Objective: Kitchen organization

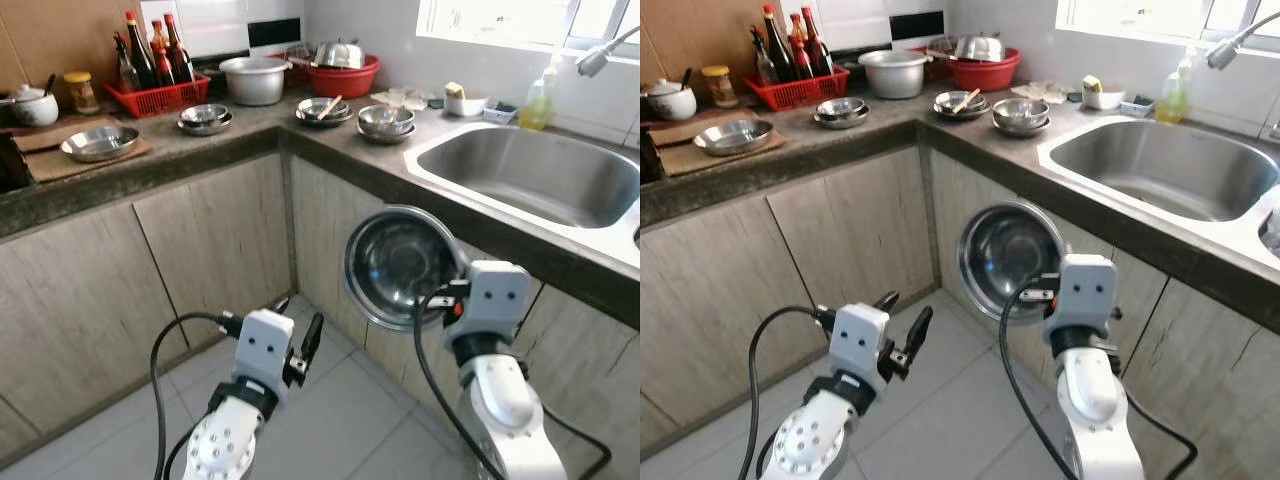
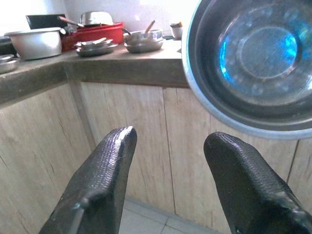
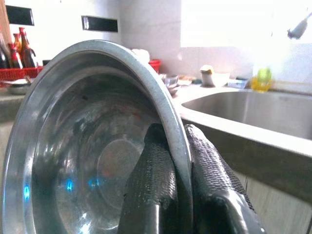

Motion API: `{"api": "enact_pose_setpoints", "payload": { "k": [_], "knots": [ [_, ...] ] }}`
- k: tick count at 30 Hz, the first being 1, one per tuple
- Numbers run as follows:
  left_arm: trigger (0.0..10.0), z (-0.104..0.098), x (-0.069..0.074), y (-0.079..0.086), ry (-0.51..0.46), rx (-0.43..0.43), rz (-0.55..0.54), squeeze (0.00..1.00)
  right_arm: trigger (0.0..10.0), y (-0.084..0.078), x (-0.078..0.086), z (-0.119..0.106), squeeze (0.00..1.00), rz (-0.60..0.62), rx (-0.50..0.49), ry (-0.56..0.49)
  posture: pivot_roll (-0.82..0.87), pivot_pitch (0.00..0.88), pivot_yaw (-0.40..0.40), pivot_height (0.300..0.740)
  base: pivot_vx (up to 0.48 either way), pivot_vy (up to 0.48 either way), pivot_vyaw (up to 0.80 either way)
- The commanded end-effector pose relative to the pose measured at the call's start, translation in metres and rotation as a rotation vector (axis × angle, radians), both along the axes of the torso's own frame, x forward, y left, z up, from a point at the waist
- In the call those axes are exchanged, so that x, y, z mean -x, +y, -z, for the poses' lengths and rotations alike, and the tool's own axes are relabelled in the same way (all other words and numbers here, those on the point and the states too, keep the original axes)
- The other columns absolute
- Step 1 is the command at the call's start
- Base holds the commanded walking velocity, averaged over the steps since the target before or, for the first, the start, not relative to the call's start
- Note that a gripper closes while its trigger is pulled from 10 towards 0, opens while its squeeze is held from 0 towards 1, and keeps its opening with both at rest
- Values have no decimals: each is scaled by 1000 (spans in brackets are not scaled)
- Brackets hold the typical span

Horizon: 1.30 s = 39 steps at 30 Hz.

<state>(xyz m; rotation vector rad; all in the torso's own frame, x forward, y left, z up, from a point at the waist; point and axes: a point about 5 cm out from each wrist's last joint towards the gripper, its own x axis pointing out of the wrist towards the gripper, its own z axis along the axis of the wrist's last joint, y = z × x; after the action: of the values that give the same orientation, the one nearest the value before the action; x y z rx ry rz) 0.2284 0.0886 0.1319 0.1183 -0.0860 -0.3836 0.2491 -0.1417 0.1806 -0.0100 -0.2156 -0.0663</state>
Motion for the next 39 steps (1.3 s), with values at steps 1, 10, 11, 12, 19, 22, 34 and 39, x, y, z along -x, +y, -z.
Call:
{"api": "enact_pose_setpoints", "payload": {
  "k": [1, 10, 11, 12, 19, 22, 34, 39],
  "knots": [
    [10000, -7, -3, 1, -16, 13, -7, 0, 10000, 1, -2, -12, 0, -4, -1, -40, 23, 0, -13, 740, 349, 0, 0],
    [10000, -8, -6, 1, -21, 13, -3, 0, 10000, 1, -5, -18, 0, -1, -16, -56, 21, 0, -12, 740, 350, 0, 0],
    [10000, -8, -6, 1, -21, 12, -2, 0, 10000, 1, -5, -19, 0, -2, -16, -57, 22, 0, -11, 740, 352, 0, 0],
    [10000, -8, -7, 1, -21, 12, -2, 0, 10000, 1, -5, -19, 0, -2, -17, -59, 22, 0, -11, 740, 352, 0, 0],
    [10000, -7, -8, 2, -20, 5, 0, 0, 10000, 0, -7, -20, 0, 1, -20, -63, 23, 0, -7, 740, 355, 0, 0],
    [10000, -7, -8, 3, -21, 3, 1, 0, 10000, 0, -8, -22, 0, 2, -20, -68, 22, 0, -6, 740, 355, 0, -169],
    [10000, -5, -11, 5, -17, 0, -13, 0, 10000, 0, -14, -30, 0, -3, -11, -98, 27, 0, -4, 740, 353, 0, -576],
    [10000, -5, -10, 5, -16, 1, -17, 0, 10000, 1, -15, -31, 0, -7, -20, -101, 27, 0, -10, 740, 352, 0, 0]
  ]
}}
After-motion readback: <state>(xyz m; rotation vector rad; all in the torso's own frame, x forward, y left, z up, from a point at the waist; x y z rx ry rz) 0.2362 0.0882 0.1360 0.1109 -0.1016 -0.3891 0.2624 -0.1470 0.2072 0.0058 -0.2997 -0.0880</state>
